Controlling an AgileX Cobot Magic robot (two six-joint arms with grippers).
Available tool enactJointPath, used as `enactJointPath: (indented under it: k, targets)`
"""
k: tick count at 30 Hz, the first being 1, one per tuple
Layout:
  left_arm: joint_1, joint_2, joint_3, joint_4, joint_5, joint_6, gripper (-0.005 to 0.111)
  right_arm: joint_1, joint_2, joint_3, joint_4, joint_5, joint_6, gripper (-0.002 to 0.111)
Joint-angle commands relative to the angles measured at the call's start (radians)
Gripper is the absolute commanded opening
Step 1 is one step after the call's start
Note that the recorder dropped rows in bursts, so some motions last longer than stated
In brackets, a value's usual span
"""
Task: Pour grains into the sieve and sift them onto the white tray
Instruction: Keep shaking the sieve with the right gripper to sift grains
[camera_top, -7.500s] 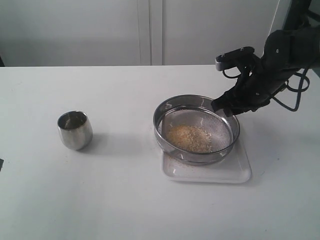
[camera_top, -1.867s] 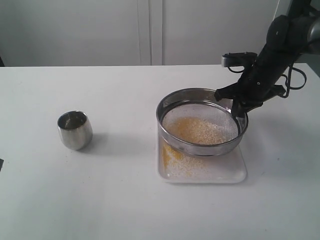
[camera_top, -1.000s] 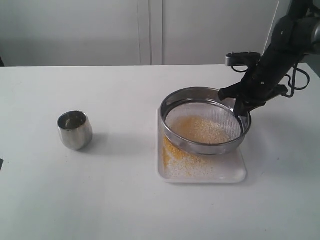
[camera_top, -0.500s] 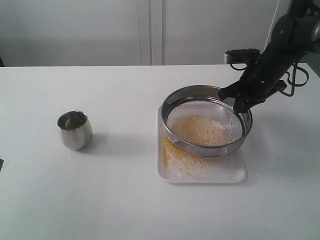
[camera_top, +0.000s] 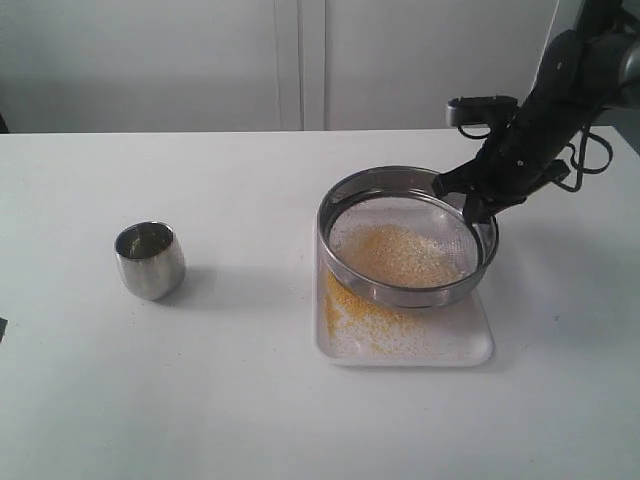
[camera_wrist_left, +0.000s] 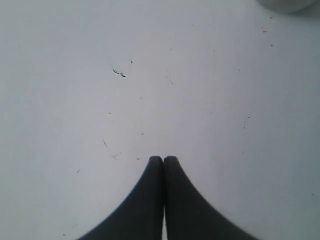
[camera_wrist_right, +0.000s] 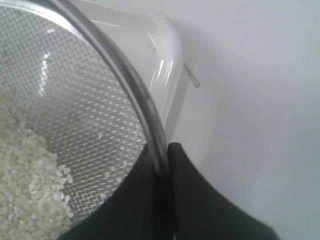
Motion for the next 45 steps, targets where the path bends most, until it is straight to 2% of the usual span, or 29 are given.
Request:
enactJointPath:
  k: [1, 2, 4, 5, 8, 9, 11, 12, 14, 15, 18, 19, 21, 22, 25, 26, 28, 29, 31, 32, 33, 35, 36, 38, 39, 40, 42, 43, 45]
  targets:
    - [0.002, -0.009, 0.007, -0.001, 0.012, -0.001, 0.000, -0.013, -0.016, -0.005, -0.026, -0.007, 0.198, 0.000]
    - [0.002, -0.009, 0.007, -0.001, 0.012, -0.001, 0.000, -0.015, -0.016, -0.005, -0.002, 0.007, 0.157, 0.000]
    - [0.002, -0.009, 0.007, -0.001, 0.012, -0.001, 0.000, 0.001, -0.016, -0.005, 0.001, 0.064, -0.045, 0.000]
    - [0.002, -0.009, 0.007, -0.001, 0.012, -0.001, 0.000, 0.004, -0.016, -0.005, -0.045, 0.071, -0.050, 0.000]
    - [0.002, -0.009, 0.007, -0.001, 0.012, -0.001, 0.000, -0.017, -0.016, -0.005, -0.104, 0.008, 0.290, 0.000]
    - [0.002, -0.009, 0.007, -0.001, 0.012, -0.001, 0.000, -0.017, -0.016, -0.005, -0.050, 0.011, 0.223, 0.000]
    - [0.002, -0.009, 0.007, -0.001, 0.012, -0.001, 0.000, 0.004, -0.019, -0.005, 0.011, 0.061, -0.053, 0.000]
    - [0.002, -0.009, 0.007, -0.001, 0.012, -0.001, 0.000, 0.004, -0.019, -0.005, -0.002, 0.064, -0.052, 0.000]
    - [0.002, -0.009, 0.007, -0.001, 0.012, -0.001, 0.000, -0.014, -0.019, -0.005, -0.023, 0.021, 0.201, 0.000]
    - [0.002, -0.009, 0.007, -0.001, 0.012, -0.001, 0.000, -0.016, -0.019, -0.005, 0.009, 0.018, 0.221, 0.000]
    - [0.002, -0.009, 0.007, -0.001, 0.012, -0.001, 0.000, 0.003, -0.026, -0.005, 0.108, 0.095, -0.134, 0.000]
    - [0.002, -0.009, 0.007, -0.001, 0.012, -0.001, 0.000, 0.005, -0.029, -0.005, 0.079, 0.076, -0.110, 0.000]
    - [0.002, -0.009, 0.007, -0.001, 0.012, -0.001, 0.000, -0.020, -0.034, -0.005, 0.038, 0.008, 0.132, 0.000]
    - [0.002, -0.009, 0.007, -0.001, 0.012, -0.001, 0.000, -0.026, -0.036, -0.005, 0.058, 0.000, 0.178, 0.000]
    - [0.002, -0.009, 0.007, -0.001, 0.012, -0.001, 0.000, -0.016, -0.036, -0.005, 0.088, 0.087, -0.153, 0.000]
    - [0.002, -0.009, 0.007, -0.001, 0.012, -0.001, 0.000, -0.016, -0.036, -0.005, 0.052, 0.082, -0.119, 0.000]
    - [0.002, -0.009, 0.007, -0.001, 0.012, -0.001, 0.000, -0.040, -0.036, -0.005, 0.008, 0.024, 0.175, 0.000]
    - [0.002, -0.009, 0.007, -0.001, 0.012, -0.001, 0.000, -0.042, -0.036, -0.005, 0.047, 0.024, 0.157, 0.000]
    - [0.002, -0.009, 0.007, -0.001, 0.012, -0.001, 0.000, -0.034, -0.038, -0.005, 0.125, 0.083, -0.106, 0.000]
    - [0.002, -0.009, 0.007, -0.001, 0.012, -0.001, 0.000, -0.030, -0.039, -0.005, 0.116, 0.099, -0.174, 0.000]
    - [0.002, -0.009, 0.007, -0.001, 0.012, -0.001, 0.000, -0.030, -0.039, -0.005, 0.093, 0.081, -0.124, 0.000]
    - [0.002, -0.009, 0.007, -0.001, 0.012, -0.001, 0.000, -0.055, -0.040, -0.005, 0.086, 0.016, 0.139, 0.000]
    - [0.002, -0.009, 0.007, -0.001, 0.012, -0.001, 0.000, -0.055, -0.040, -0.005, 0.118, 0.018, 0.129, 0.000]
    - [0.002, -0.009, 0.007, -0.001, 0.012, -0.001, 0.000, -0.041, -0.046, -0.005, 0.181, 0.079, -0.139, 0.000]
    - [0.002, -0.009, 0.007, -0.001, 0.012, -0.001, 0.000, -0.036, -0.049, -0.005, 0.151, 0.092, -0.208, 0.000]
    - [0.002, -0.009, 0.007, -0.001, 0.012, -0.001, 0.000, -0.036, -0.054, -0.005, 0.089, 0.077, -0.165, 0.000]
    - [0.002, -0.009, 0.007, -0.001, 0.012, -0.001, 0.000, -0.056, -0.060, -0.005, 0.009, 0.012, 0.120, 0.000]
    - [0.002, -0.009, 0.007, -0.001, 0.012, -0.001, 0.000, -0.059, -0.062, -0.005, 0.016, 0.013, 0.134, 0.000]
    - [0.002, -0.009, 0.007, -0.001, 0.012, -0.001, 0.000, -0.051, -0.067, -0.005, 0.052, 0.076, -0.068, 0.000]
